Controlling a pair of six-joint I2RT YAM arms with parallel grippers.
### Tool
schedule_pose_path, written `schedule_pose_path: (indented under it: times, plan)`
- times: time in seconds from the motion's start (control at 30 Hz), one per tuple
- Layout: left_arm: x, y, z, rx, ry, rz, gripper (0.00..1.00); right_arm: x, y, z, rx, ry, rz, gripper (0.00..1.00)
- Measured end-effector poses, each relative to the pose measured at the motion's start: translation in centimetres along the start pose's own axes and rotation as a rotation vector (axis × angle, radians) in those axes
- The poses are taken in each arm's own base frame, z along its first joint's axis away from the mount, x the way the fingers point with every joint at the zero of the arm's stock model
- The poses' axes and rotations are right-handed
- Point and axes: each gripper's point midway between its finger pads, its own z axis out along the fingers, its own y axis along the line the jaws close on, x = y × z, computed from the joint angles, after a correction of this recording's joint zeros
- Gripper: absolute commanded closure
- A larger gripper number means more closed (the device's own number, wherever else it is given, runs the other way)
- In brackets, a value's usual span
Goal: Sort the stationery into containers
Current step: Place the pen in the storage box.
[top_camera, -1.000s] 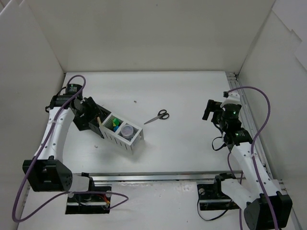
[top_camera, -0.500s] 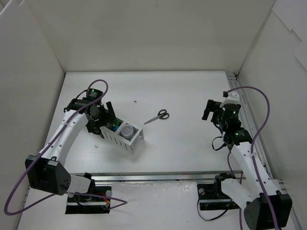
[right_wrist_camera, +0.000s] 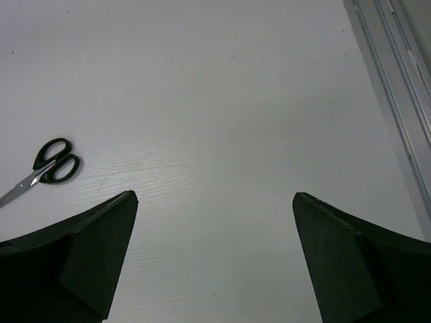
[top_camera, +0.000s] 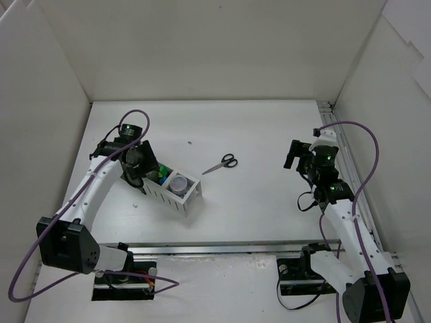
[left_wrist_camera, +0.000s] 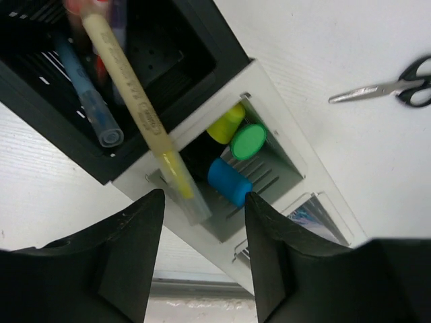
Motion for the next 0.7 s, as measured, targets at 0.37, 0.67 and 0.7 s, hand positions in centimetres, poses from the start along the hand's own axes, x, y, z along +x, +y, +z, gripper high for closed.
schedule_pose_path:
  times: [0.37,0.67,0.7]
  plan:
    - [-2.9,0.8,-0.1,0.055,-0.103,-0.104,0.86,-0.2,-0.3,-0.1,0.015,-0.008,0.000,0.02]
    - [-3.2,1.3,-0.2,0.041,-0.113,-0.110,0.69,-0.2,-0.1,-0.1,0.007,-0.007,-0.003,0.02]
    - [-3.3,1.3,-0.6,0.044,-0.126,-0.106,0.54,-0.1,0.0,0.0,-0.004,-0.005,-0.008,0.02]
